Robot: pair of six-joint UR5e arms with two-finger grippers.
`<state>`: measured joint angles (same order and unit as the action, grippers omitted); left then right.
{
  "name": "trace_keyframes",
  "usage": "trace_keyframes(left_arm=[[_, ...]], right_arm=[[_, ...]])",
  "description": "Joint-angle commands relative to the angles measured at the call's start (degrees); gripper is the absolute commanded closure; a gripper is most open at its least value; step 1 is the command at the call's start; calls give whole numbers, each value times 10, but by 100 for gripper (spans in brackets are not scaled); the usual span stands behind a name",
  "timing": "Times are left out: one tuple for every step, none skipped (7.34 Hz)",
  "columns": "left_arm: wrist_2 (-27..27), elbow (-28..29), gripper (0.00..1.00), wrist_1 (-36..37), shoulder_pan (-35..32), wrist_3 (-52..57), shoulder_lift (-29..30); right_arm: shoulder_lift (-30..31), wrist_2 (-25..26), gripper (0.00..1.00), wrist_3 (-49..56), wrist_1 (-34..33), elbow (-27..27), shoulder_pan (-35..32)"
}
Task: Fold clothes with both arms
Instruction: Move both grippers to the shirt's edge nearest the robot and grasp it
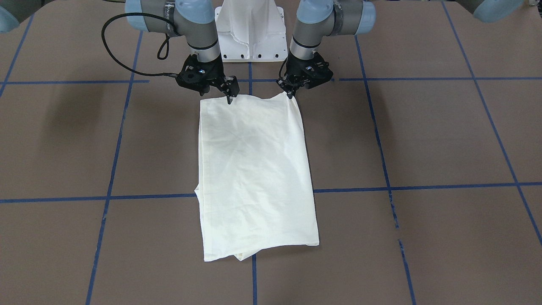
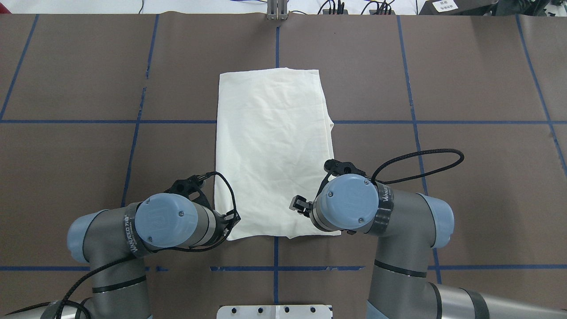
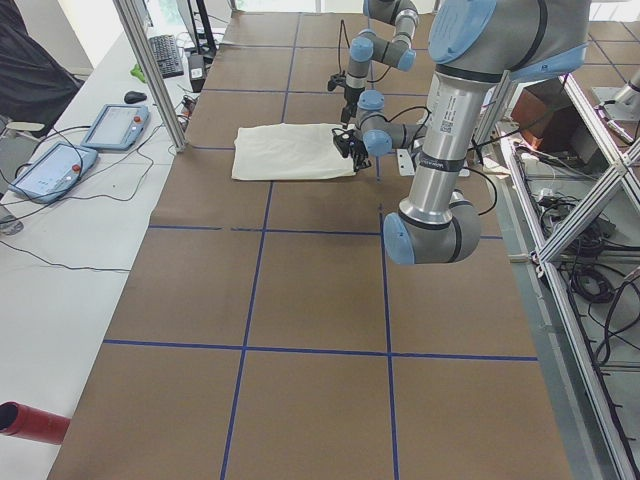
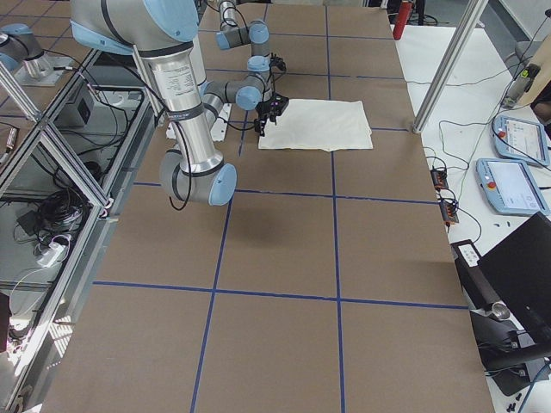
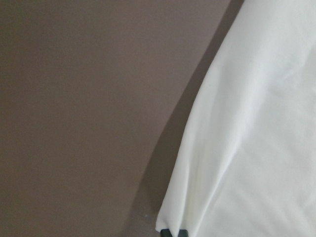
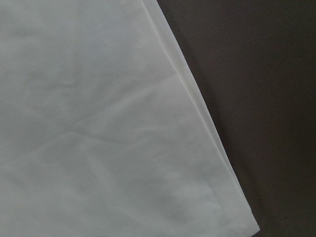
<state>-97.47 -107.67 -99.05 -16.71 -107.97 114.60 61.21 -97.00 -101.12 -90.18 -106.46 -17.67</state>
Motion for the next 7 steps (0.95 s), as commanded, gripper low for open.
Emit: trace_keyframes(left_arm=[[0, 0, 100, 0, -1, 3, 0], [0, 0, 100, 0, -1, 3, 1], [0, 0, 100, 0, -1, 3, 3], [0, 0, 100, 0, -1, 3, 3], [0, 0, 100, 0, -1, 3, 4], [0, 0, 100, 0, -1, 3, 4], [0, 0, 100, -1, -1, 3, 4]], right_arm=[[1, 9, 0, -7, 14, 20, 18], [1, 9, 0, -7, 14, 25, 22], [-2, 9, 0, -7, 14, 31, 23], [-2, 9, 0, -6, 14, 36, 25], [-2, 9, 0, -6, 14, 38, 26], [-1, 9, 0, -7, 14, 38, 26], [-1, 9, 2, -8, 14, 37, 26]])
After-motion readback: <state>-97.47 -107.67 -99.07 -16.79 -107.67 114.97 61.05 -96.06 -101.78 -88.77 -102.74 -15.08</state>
